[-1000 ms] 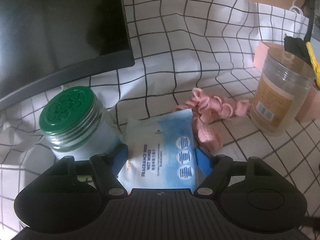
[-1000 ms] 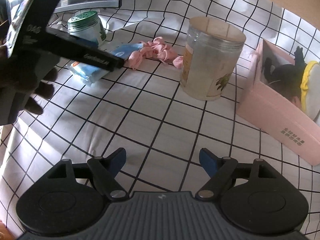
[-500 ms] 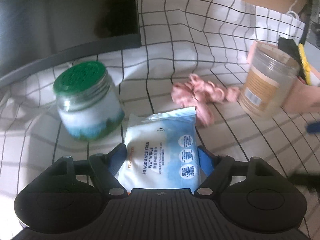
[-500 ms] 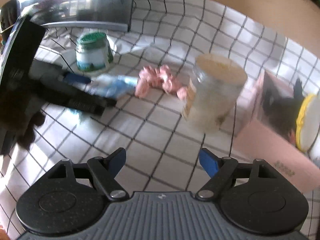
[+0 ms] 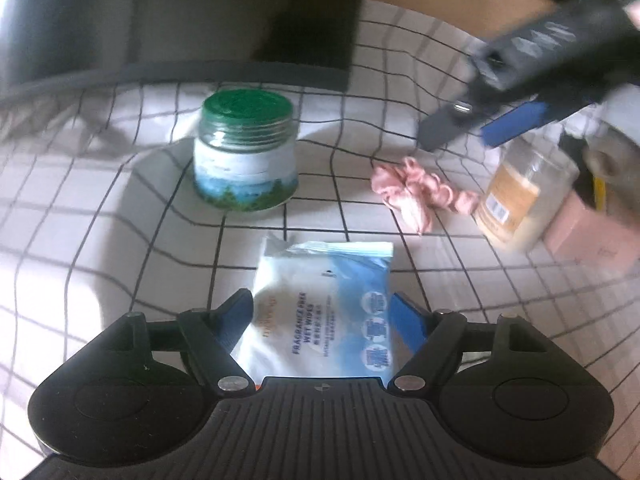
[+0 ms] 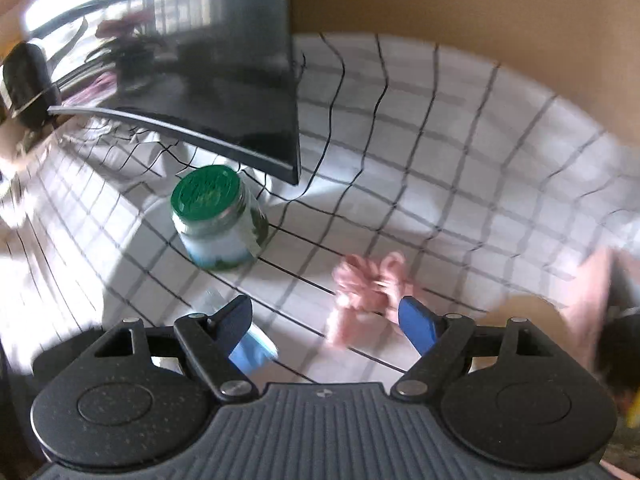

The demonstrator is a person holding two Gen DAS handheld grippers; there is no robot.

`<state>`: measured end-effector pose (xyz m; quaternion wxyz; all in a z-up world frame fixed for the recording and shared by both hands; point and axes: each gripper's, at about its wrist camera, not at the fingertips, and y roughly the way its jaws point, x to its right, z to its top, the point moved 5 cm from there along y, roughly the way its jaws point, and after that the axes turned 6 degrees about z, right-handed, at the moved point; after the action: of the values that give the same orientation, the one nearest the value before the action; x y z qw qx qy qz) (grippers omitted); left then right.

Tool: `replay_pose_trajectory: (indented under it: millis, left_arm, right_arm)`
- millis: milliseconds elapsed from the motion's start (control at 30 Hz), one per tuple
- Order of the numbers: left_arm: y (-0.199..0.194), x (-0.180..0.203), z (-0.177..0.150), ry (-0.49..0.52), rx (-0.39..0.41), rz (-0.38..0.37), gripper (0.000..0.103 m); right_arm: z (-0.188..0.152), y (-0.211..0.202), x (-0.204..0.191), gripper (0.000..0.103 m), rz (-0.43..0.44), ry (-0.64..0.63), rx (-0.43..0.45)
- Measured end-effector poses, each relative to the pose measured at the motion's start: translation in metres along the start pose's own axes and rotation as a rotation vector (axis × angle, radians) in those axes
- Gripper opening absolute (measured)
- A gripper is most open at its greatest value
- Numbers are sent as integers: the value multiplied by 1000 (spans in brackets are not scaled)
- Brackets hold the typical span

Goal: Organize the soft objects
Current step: 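Grasp the pink scrunchie with the right tool while the left tool holds the wipes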

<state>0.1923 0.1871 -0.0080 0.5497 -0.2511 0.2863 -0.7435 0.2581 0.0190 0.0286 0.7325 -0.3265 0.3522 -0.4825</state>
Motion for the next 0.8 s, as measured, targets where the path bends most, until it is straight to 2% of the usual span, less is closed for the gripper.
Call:
replay_pose_trajectory:
  millis: [133,300,433,633,800]
  left_arm:
    - [5,-4,-1,-14,-26,11,79]
    - [0,2,-6,-18,-33,13,79]
    - [-1,3,-8,-16,-36,13,79]
    - [0,3,-9,-6,-28,16,80]
    - [1,7,-9,6,-31,29,81]
  right_arm:
    - [27,43,13,81,-82,28,-79]
    - [25,80,30,81,-171,34,-150]
    - [14,91,39,81,-135,119,-190]
    - [-2,79,29,81,37,142,-202]
    - [-10,74,32,81,-1,101,-198]
